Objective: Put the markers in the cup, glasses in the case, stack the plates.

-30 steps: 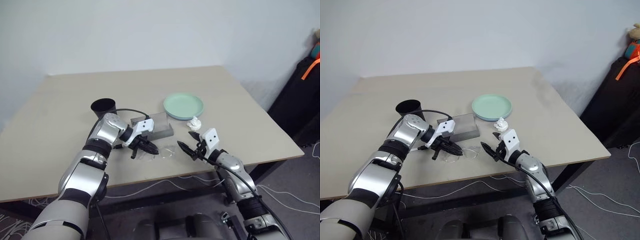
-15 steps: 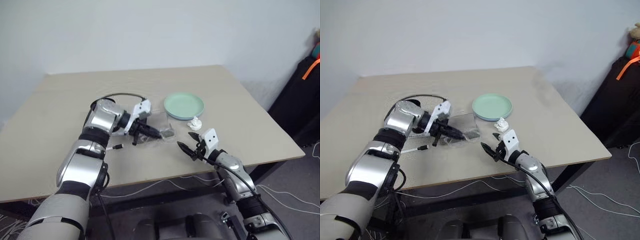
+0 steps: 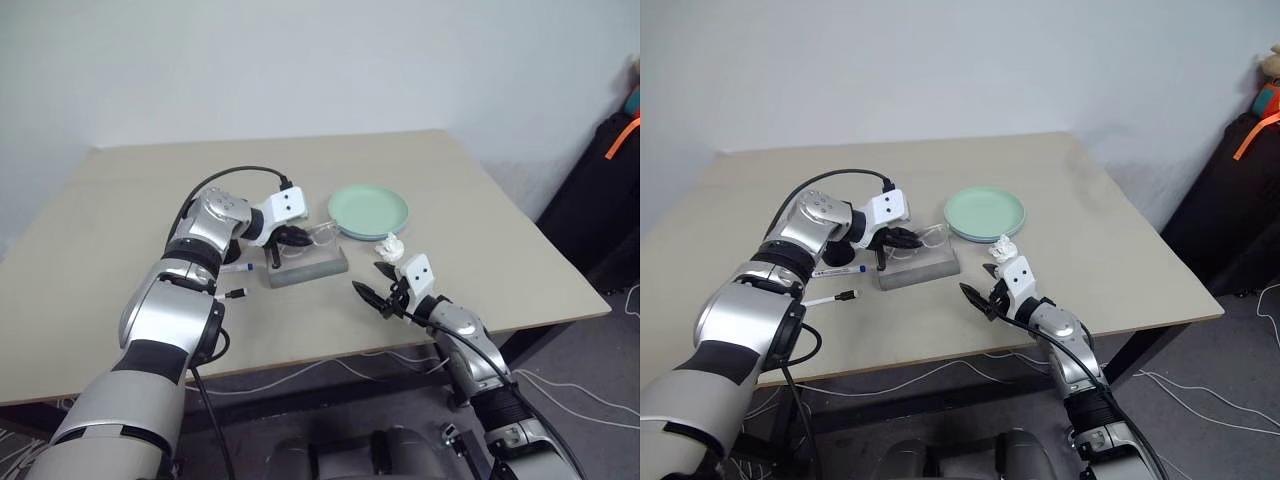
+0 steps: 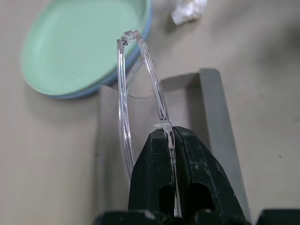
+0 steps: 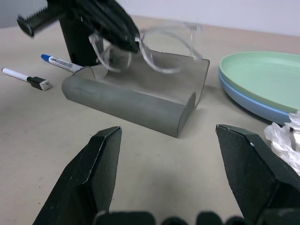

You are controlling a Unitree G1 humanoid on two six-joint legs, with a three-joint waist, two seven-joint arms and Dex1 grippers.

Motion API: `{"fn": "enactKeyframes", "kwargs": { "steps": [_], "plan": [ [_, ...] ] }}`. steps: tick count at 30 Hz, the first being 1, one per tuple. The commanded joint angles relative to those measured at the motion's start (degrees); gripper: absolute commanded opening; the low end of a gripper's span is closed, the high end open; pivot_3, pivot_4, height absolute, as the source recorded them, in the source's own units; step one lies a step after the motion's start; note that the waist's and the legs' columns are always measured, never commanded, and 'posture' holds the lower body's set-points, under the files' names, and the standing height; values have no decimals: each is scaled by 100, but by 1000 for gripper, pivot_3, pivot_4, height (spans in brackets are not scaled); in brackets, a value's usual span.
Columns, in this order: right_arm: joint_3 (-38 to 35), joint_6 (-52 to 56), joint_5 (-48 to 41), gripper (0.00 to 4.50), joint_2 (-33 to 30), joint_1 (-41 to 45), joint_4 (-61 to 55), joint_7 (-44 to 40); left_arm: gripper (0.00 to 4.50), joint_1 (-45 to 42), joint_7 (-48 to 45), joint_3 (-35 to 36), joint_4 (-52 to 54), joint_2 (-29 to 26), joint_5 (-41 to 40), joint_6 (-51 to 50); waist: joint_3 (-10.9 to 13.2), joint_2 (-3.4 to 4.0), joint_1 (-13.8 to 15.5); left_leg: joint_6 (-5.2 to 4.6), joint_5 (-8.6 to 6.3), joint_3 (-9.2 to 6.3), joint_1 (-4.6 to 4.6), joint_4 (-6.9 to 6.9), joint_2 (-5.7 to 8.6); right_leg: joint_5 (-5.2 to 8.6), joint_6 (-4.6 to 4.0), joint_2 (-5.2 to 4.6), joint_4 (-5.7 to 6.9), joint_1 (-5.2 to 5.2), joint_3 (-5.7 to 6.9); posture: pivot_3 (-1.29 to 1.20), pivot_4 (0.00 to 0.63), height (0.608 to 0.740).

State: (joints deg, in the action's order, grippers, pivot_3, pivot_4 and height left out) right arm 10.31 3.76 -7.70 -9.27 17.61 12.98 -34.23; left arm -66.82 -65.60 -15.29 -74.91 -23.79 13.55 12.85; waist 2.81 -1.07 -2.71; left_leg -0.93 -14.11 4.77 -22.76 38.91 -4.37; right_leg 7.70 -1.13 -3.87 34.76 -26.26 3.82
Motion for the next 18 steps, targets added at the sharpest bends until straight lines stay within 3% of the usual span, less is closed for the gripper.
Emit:
{"fn": "enactKeyframes", "kwargs": {
  "steps": [1, 9, 18],
  "plan": [
    [-25, -60, 35, 3488, -13, -21, -377, 66, 1, -36, 14, 38, -42, 55, 83, 38, 0, 0, 0, 0, 0, -1, 0, 0, 0, 0, 0, 0, 0, -1, 0, 0, 0, 740],
    [6, 94, 52, 3488, -32, -252, -721, 199, 1, 67, -112, -45, -171, 165, 352, -157, 0, -1, -1, 10, -6, -2, 2, 0, 0, 0, 0, 0, 2, -1, 1, 0, 0, 740],
    [4, 231, 83, 3488, -35, -367, -920, 258, 1, 68, -1069, 53, -216, 153, 283, -892, -2, -2, -4, 18, -11, -4, 11, 0, 0, 0, 0, 0, 1, 9, 1, 0, 0, 740]
  ]
}}
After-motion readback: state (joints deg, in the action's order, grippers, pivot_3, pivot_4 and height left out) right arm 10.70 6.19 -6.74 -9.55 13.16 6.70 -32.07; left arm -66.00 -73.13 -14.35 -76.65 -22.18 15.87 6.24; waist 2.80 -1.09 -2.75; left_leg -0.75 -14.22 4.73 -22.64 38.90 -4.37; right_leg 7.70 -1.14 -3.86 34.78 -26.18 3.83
